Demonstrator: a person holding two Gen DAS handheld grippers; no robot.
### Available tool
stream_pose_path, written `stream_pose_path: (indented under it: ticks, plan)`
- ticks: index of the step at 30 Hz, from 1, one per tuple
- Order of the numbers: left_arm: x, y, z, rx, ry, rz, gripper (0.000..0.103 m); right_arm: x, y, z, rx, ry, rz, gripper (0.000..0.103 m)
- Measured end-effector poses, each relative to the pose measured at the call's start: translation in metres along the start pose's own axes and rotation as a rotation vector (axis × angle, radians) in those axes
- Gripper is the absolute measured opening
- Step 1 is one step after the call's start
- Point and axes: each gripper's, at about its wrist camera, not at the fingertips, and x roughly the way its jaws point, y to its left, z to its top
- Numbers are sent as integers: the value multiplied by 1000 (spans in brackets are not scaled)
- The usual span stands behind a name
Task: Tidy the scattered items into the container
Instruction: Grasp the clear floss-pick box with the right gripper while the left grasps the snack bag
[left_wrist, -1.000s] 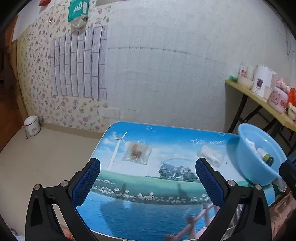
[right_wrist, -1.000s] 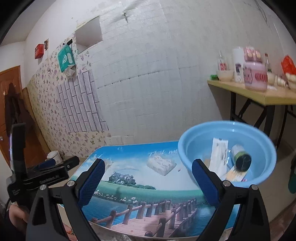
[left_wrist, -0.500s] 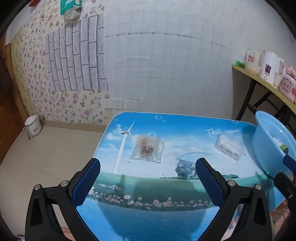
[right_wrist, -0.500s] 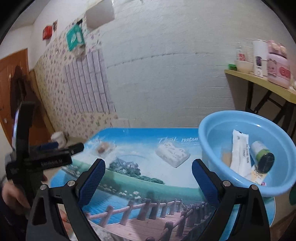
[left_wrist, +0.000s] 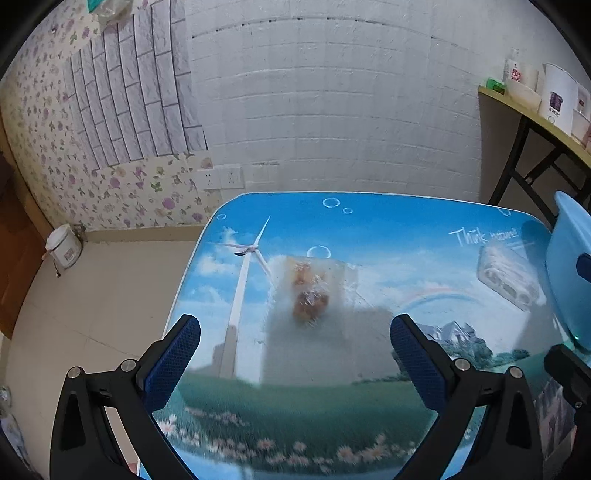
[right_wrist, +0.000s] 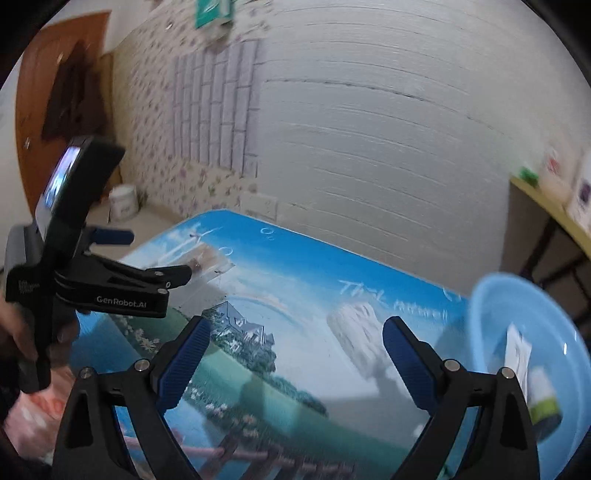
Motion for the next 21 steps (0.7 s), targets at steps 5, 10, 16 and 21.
stream_pose_path:
  ticks: [5, 10, 16, 21]
  plan:
    - [19, 4, 6, -18, 51, -24, 103, 33, 0, 17, -43, 73, -27, 96]
    - [31, 3, 11, -18, 72, -26, 103, 54, -10, 21, 24, 122, -89, 96]
    - [41, 3, 10, -36, 89, -34, 103, 73, -7, 21, 88, 162, -284, 95]
    - [46, 5, 5, -61, 102, -57, 103, 79, -5, 17, 300, 242, -446, 95]
